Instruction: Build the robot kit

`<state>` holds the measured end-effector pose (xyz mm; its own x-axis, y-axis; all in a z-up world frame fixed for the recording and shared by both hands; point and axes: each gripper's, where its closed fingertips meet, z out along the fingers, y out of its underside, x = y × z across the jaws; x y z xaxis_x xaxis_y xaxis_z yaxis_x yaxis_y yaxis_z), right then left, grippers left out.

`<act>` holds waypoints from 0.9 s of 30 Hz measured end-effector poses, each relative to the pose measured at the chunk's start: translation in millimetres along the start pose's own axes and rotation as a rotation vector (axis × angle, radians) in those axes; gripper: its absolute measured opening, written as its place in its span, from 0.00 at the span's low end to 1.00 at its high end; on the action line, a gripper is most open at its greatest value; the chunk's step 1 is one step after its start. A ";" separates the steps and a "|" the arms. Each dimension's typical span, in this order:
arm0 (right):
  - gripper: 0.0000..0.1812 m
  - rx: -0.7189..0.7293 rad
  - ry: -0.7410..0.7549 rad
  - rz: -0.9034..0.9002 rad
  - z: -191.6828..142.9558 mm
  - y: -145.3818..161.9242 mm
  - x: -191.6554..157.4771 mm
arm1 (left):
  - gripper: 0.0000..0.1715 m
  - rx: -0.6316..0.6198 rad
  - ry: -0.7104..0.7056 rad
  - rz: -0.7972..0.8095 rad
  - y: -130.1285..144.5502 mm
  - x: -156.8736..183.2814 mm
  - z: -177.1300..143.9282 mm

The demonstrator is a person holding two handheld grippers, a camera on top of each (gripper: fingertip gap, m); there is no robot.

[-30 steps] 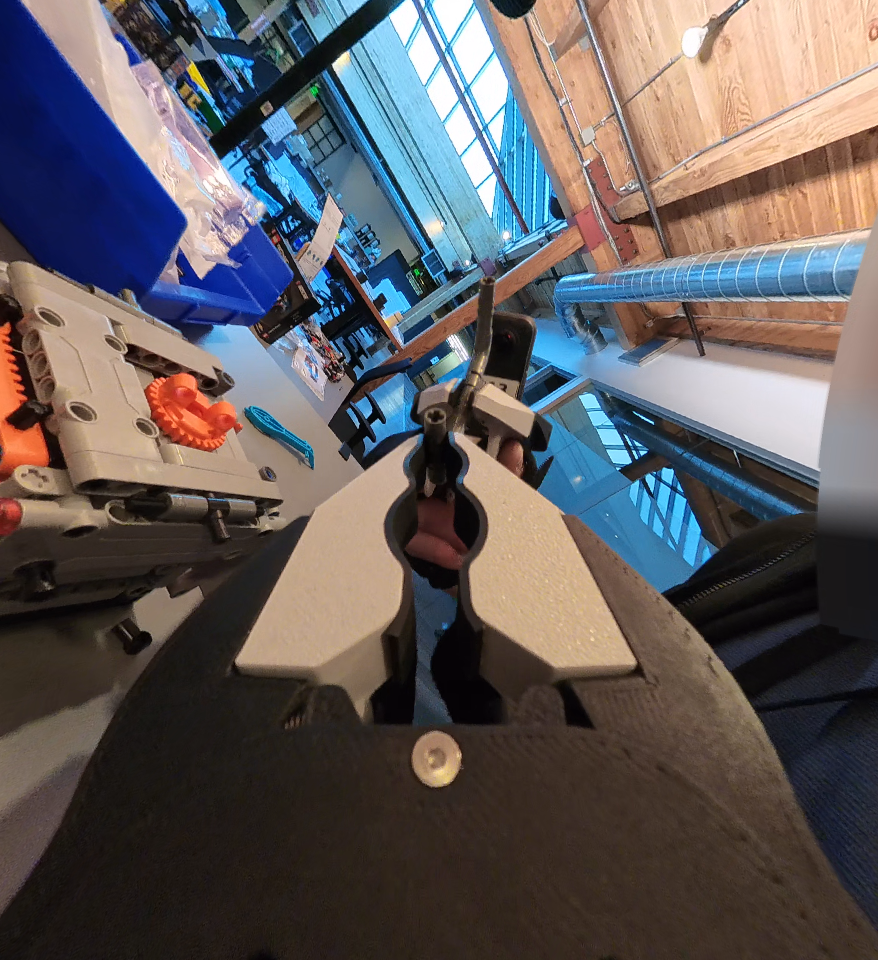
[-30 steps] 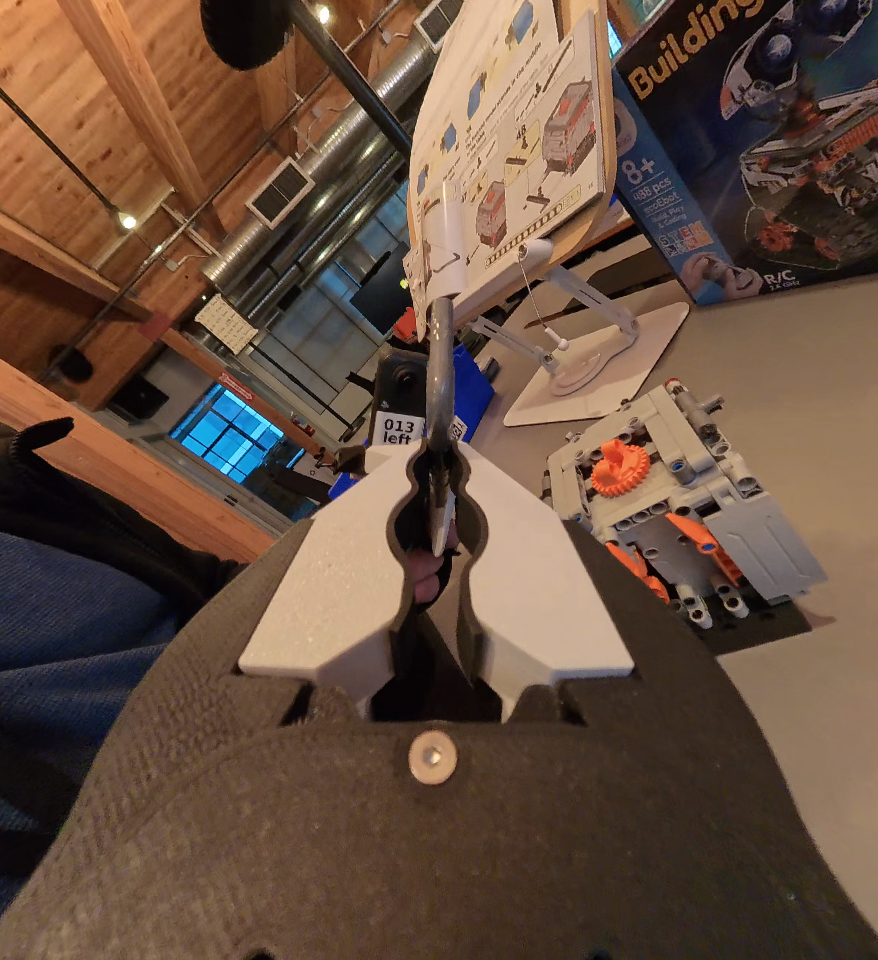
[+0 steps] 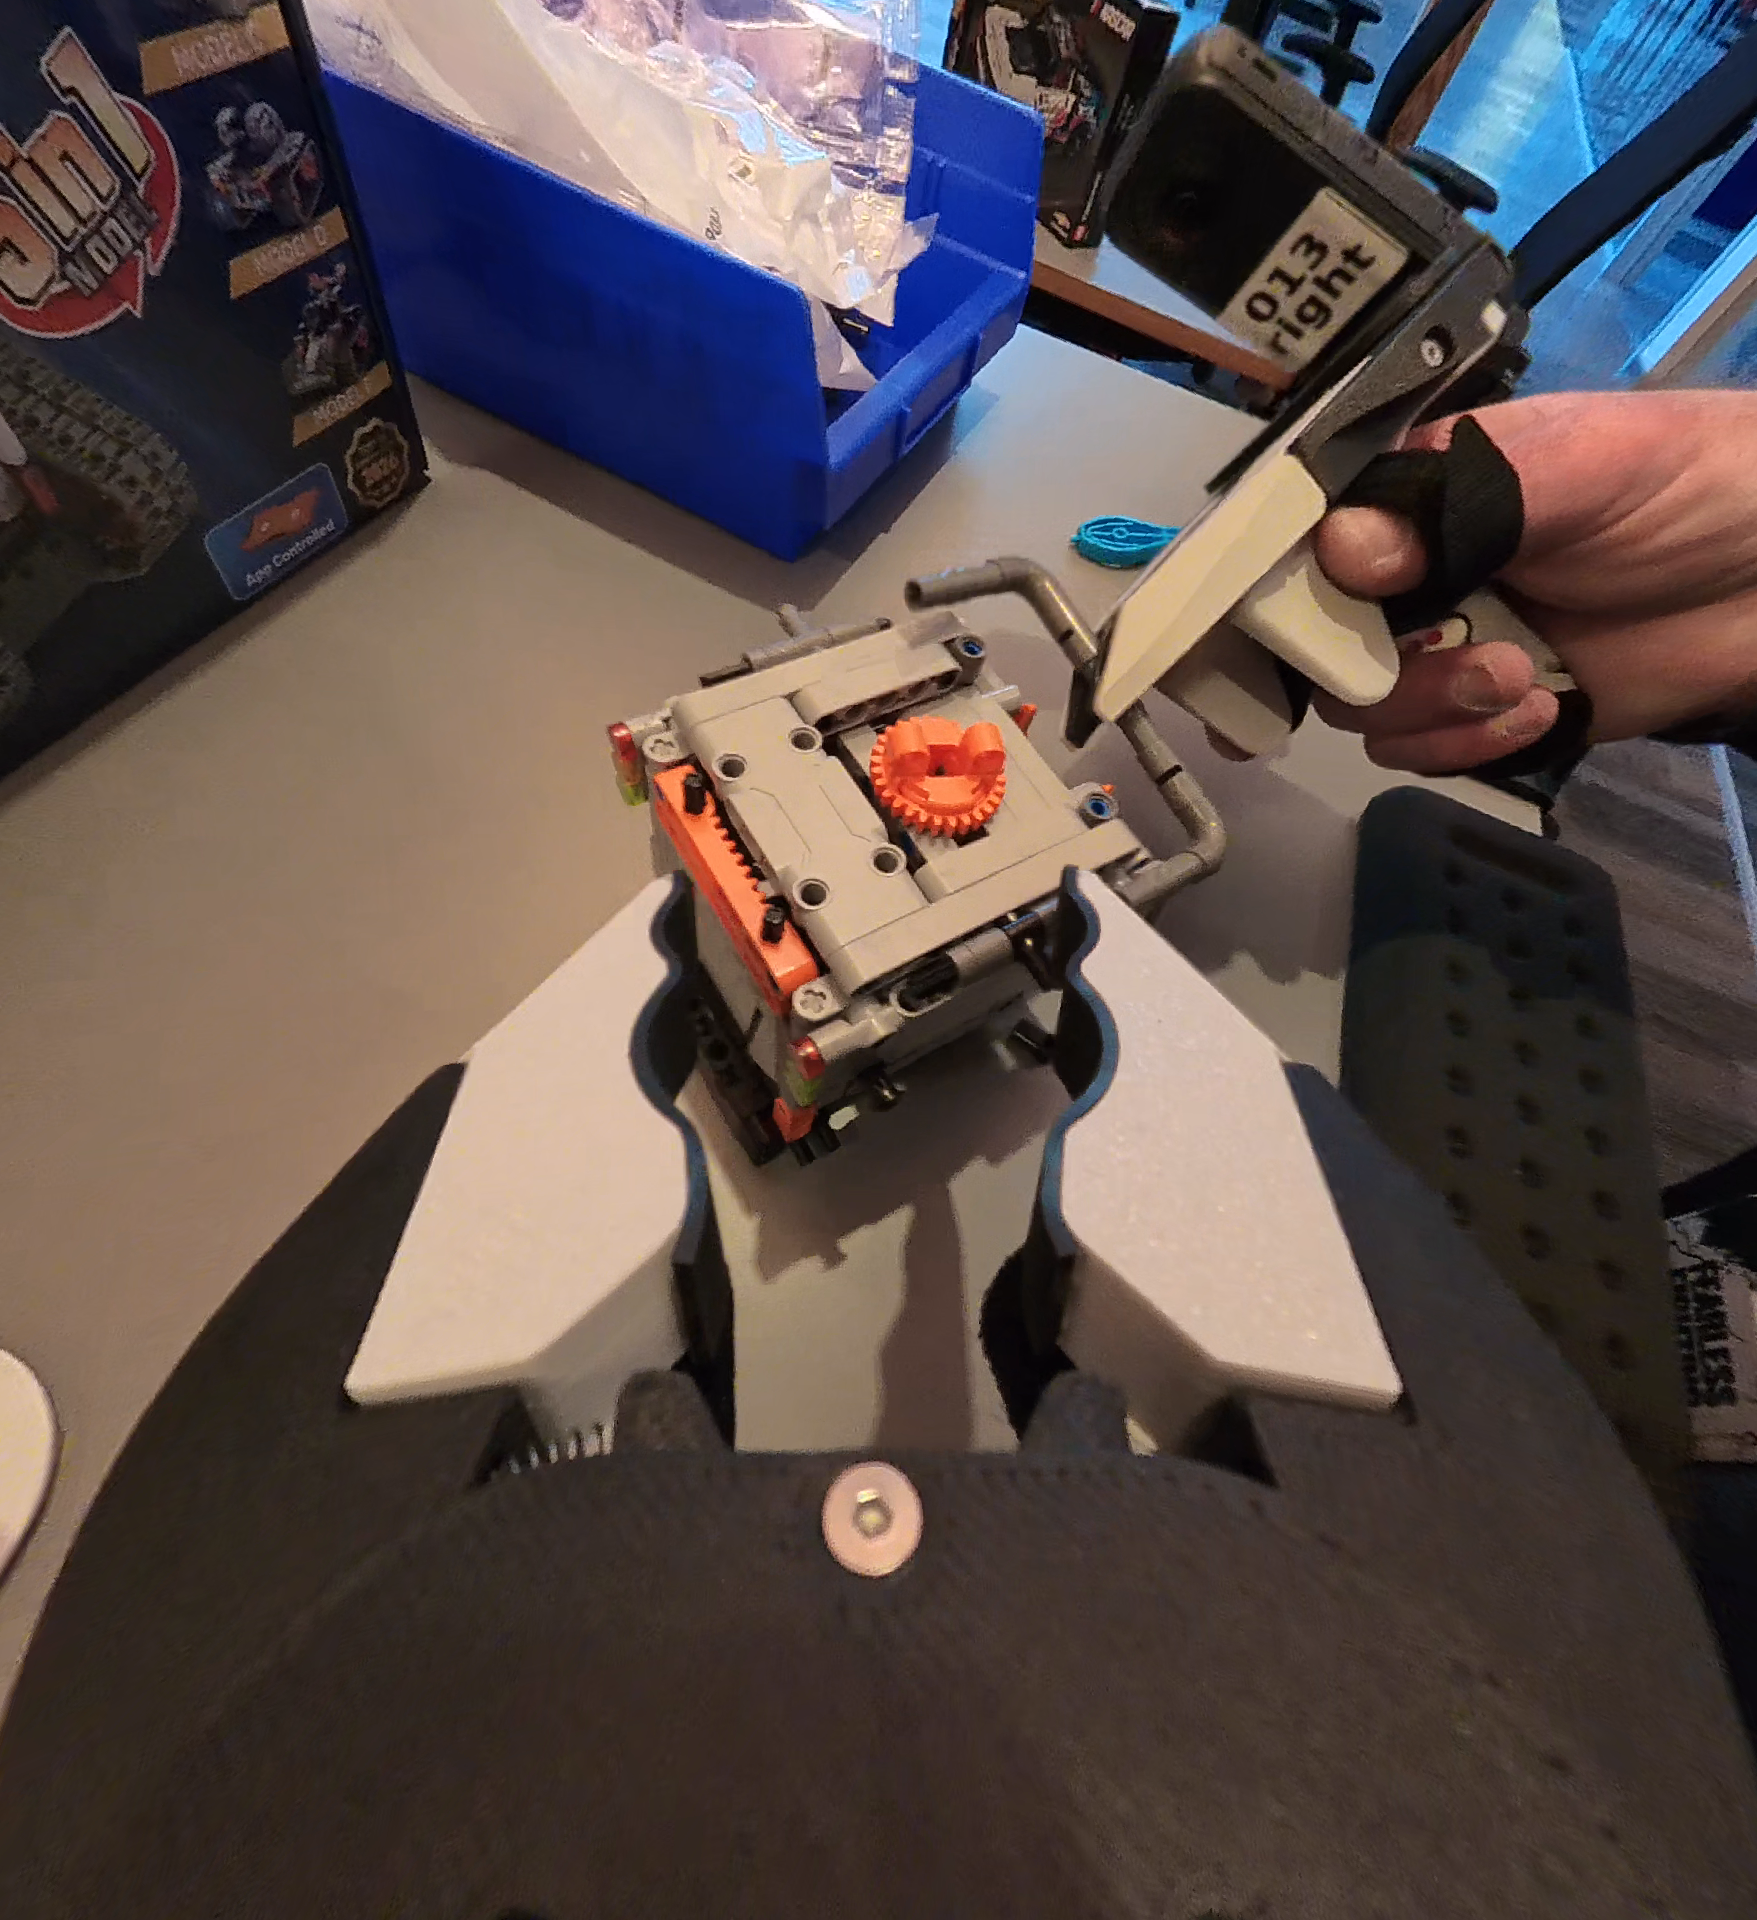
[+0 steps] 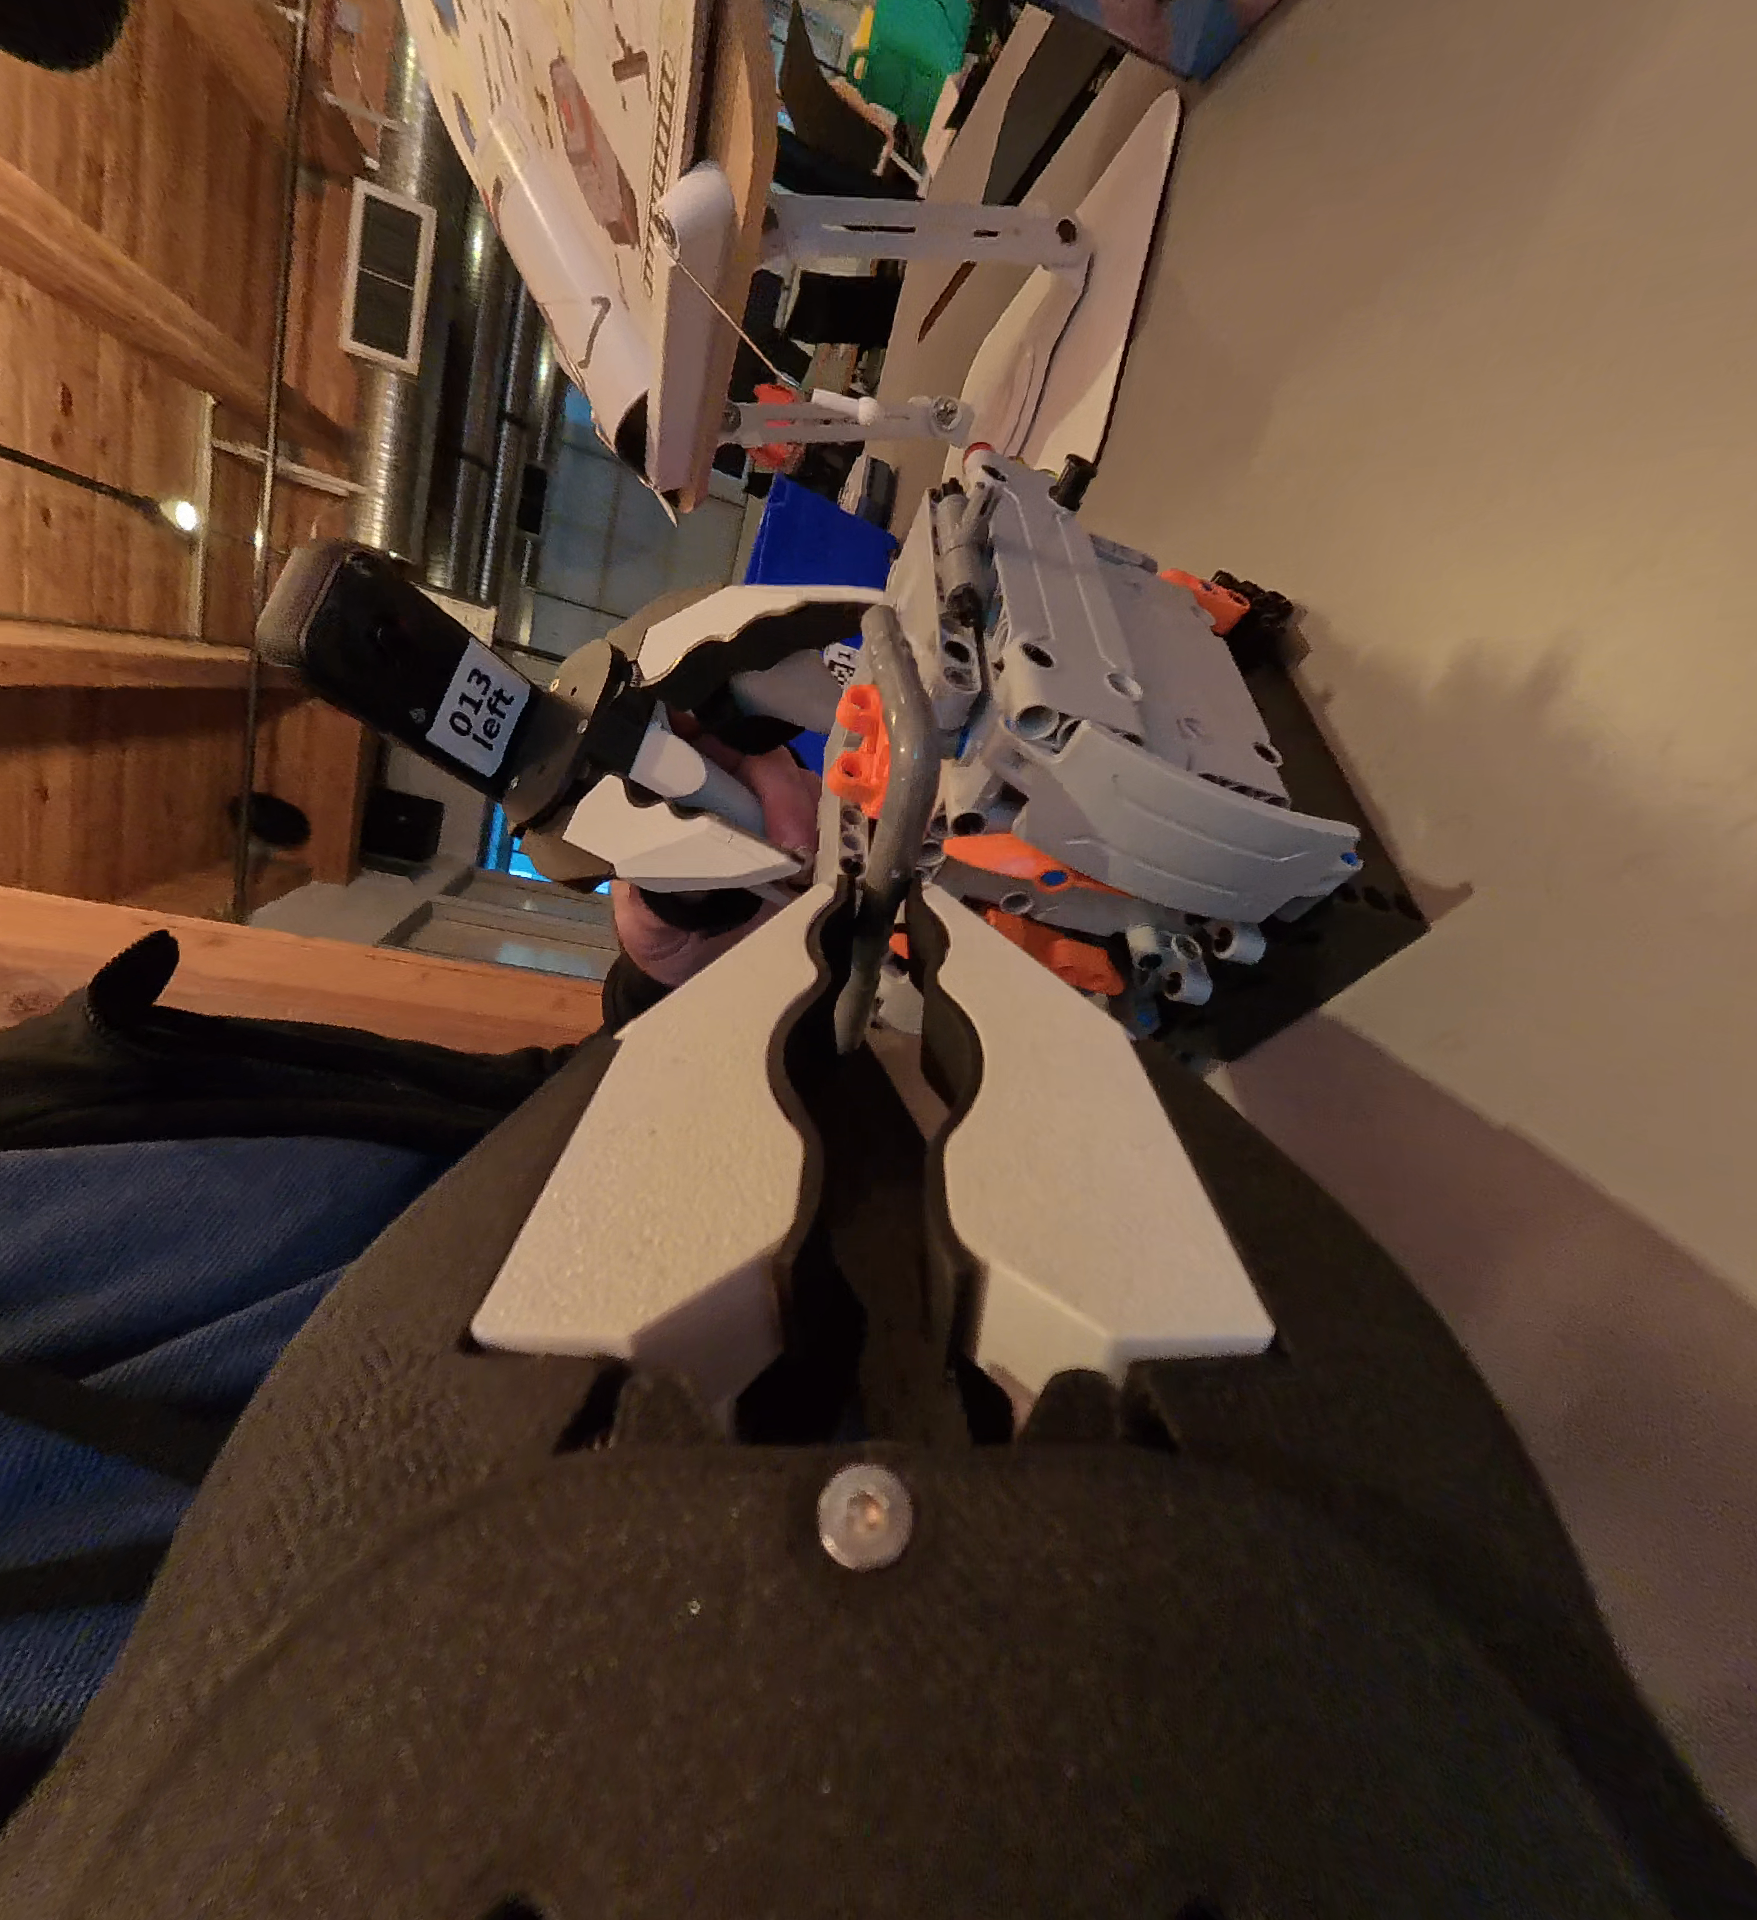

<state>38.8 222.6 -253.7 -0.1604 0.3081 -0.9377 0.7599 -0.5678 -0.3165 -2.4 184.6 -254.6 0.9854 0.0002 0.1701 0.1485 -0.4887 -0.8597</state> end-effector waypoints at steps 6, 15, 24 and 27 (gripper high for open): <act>0.03 0.106 0.008 0.028 -3.4 -5.9 2.8 | 0.41 -0.021 0.033 0.024 -10.2 -9.1 3.8; 0.02 0.155 0.021 0.075 -5.8 -4.9 7.5 | 0.40 -0.033 0.126 0.058 -20.1 -14.8 19.9; 0.02 0.170 0.033 0.079 -11.5 -2.9 9.5 | 0.35 -0.052 0.099 -0.063 -8.1 -7.6 24.6; 0.02 0.173 0.055 0.073 -19.2 -3.6 11.1 | 0.35 -0.027 0.041 -0.109 -5.5 -1.9 22.3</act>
<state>46.4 242.7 -260.3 -0.0702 0.2998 -0.9514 0.6478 -0.7115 -0.2720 -3.3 206.8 -260.9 0.9593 0.0187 0.2819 0.2515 -0.5111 -0.8219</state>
